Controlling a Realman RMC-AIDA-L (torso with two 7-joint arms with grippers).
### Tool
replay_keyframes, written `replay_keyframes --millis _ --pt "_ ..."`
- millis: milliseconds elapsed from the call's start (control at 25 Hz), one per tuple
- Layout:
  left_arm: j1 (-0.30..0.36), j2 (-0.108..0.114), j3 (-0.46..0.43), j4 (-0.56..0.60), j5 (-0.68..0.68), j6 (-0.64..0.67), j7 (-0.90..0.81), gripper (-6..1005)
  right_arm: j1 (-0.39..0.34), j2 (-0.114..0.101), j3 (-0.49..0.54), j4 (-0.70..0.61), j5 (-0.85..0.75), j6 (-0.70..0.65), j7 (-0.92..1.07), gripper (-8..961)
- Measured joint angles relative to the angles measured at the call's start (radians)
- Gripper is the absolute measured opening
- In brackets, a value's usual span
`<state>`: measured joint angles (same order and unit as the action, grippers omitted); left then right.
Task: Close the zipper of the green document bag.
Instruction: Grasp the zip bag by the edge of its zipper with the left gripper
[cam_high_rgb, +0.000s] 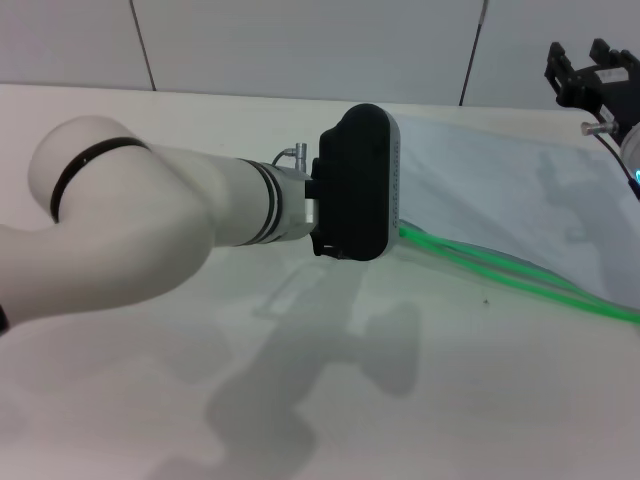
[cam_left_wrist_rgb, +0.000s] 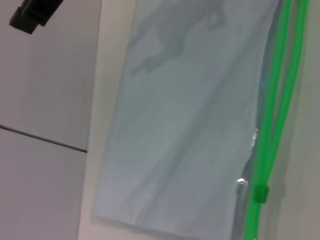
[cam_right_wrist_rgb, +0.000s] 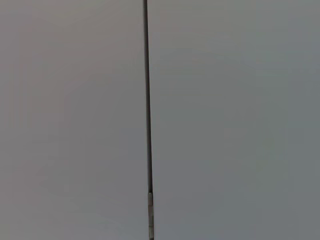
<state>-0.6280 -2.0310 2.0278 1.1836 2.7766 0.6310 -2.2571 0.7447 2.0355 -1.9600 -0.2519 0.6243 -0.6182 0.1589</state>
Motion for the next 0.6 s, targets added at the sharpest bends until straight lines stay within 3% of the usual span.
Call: replay_keyframes --millis 600 --pt "-0.008 0.000 0.075 -0.133 0.006 -0.244 0.005 830 0.004 0.002 -0.006 0.000 -0.001 0.000 -0.004 530"
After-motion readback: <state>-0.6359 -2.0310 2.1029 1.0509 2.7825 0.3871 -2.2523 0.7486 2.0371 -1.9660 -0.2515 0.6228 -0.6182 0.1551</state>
